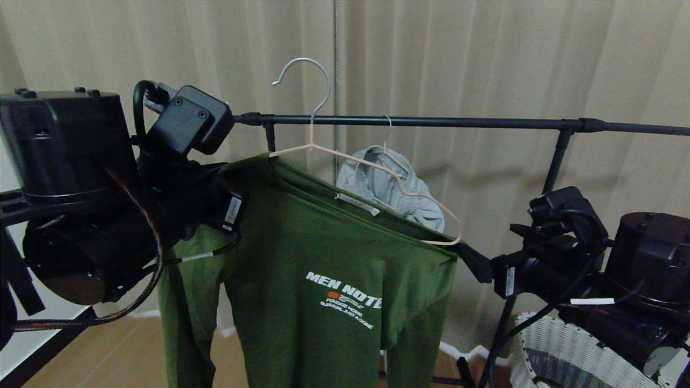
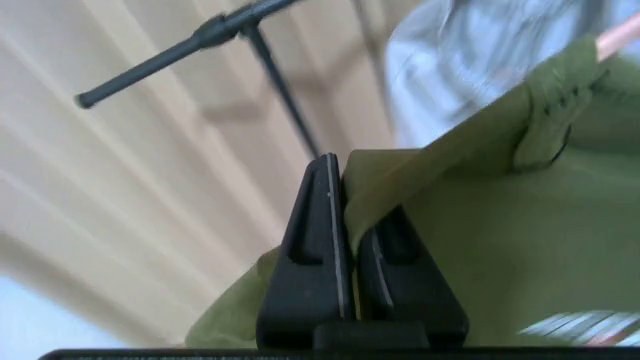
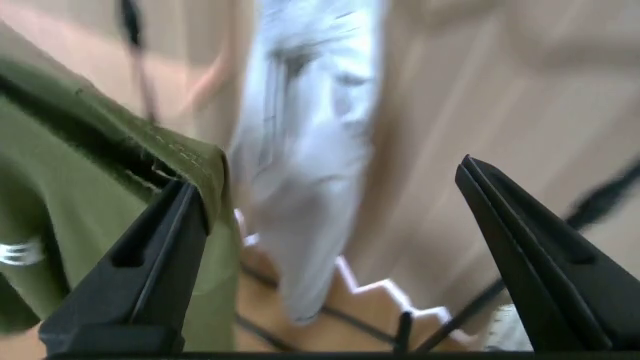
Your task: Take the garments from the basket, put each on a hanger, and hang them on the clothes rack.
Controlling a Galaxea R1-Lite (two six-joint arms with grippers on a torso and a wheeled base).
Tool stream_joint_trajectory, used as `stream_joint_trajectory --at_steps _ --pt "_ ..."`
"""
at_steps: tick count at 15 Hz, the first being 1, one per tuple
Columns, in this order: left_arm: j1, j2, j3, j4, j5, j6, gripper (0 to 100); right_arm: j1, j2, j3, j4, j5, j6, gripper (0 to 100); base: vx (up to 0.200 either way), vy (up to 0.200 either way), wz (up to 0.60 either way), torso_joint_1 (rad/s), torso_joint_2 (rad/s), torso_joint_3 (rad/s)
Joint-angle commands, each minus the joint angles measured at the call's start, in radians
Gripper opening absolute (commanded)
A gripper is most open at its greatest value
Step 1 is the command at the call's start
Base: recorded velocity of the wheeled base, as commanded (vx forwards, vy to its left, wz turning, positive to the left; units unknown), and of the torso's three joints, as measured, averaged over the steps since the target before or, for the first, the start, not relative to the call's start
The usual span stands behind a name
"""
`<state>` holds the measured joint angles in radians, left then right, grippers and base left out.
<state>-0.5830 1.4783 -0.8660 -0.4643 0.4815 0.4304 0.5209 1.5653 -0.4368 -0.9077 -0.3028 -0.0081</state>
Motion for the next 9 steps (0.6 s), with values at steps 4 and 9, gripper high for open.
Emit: stream_joint_trajectory --at_steps 4,9 --pt "0.051 -0.012 0.079 -0.001 0.002 0.068 0 -0.018 -0.028 -0.017 0.000 -0.001 -0.003 100 0.000 0.000 0.00 0.000 0.00 0.000" --pt "0.069 -0.009 0.122 -0.001 0.005 0.114 0 0.051 -0.054 -0.051 -0.004 0.080 -0.003 100 0.000 0.000 0.00 0.000 0.00 0.000"
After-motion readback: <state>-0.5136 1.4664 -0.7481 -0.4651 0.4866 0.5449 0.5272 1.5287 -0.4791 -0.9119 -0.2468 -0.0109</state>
